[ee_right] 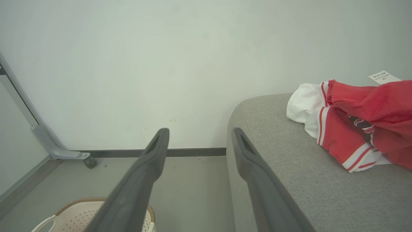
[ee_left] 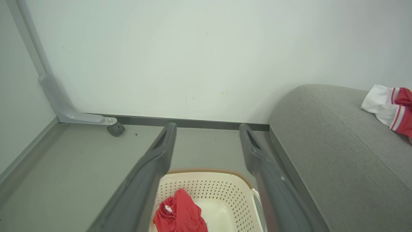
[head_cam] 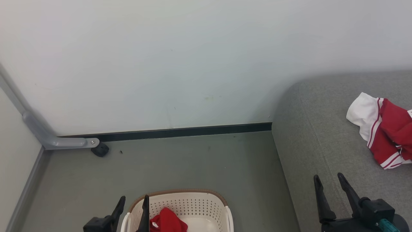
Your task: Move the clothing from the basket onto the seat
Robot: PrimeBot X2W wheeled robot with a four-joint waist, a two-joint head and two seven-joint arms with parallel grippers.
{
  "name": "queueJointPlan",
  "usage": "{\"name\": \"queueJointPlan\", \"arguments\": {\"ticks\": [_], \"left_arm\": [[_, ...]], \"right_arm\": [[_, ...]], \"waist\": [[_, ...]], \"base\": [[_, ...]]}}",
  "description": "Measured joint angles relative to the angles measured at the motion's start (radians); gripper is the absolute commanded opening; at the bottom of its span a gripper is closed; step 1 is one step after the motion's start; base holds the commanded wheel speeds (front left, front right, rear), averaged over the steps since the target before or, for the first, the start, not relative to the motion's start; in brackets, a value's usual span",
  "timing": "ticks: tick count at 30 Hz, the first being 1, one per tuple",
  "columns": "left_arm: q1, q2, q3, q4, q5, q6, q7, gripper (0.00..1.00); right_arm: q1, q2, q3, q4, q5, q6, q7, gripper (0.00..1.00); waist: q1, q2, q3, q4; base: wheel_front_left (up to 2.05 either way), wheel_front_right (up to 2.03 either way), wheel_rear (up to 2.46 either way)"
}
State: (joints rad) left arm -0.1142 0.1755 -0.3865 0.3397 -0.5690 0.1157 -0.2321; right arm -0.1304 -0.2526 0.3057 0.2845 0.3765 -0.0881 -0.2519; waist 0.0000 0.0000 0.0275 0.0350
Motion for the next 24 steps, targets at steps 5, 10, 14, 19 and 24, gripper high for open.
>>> {"name": "queueJointPlan", "arguments": {"ticks": [5,10,14,19,24], "left_arm": [[0.0,-0.001,0.003,0.001,0.005,0.0,0.0,1.0],[-0.002,-0.004,-0.003,0.021,0.009,0.0,0.0,1.0],[-0.009,-0.013,-0.011,0.045,0.009,0.0,0.007,1.0],[-0.037,-0.037,-0.045,0.094,0.016,0.0,0.029,1.0],[-0.076,-0.064,-0.073,0.147,0.024,-0.002,0.042,1.0]], "right_arm": [[0.0,0.001,0.004,-0.019,-0.003,0.0,0.0,1.0],[-0.001,0.002,0.002,-0.028,-0.003,-0.001,0.0,1.0],[-0.008,0.002,0.009,-0.051,-0.008,-0.001,0.0,1.0],[-0.031,0.001,0.016,-0.074,-0.012,-0.001,0.001,1.0],[-0.051,0.0,0.017,-0.115,-0.018,-0.001,0.003,1.0]], "waist": [[0.0,0.0001,0.007,-0.003],[0.0,0.0001,0.02,-0.015],[0.0,0.0001,0.038,-0.024],[0.0,0.0001,0.064,-0.043],[0.0,0.0001,0.104,-0.06]], "base": [[0.0,0.0,0.0],[0.0,0.0,0.0],[0.0,0.0,0.0],[0.0,0.0,0.0],[0.0,0.0,0.0]]}}
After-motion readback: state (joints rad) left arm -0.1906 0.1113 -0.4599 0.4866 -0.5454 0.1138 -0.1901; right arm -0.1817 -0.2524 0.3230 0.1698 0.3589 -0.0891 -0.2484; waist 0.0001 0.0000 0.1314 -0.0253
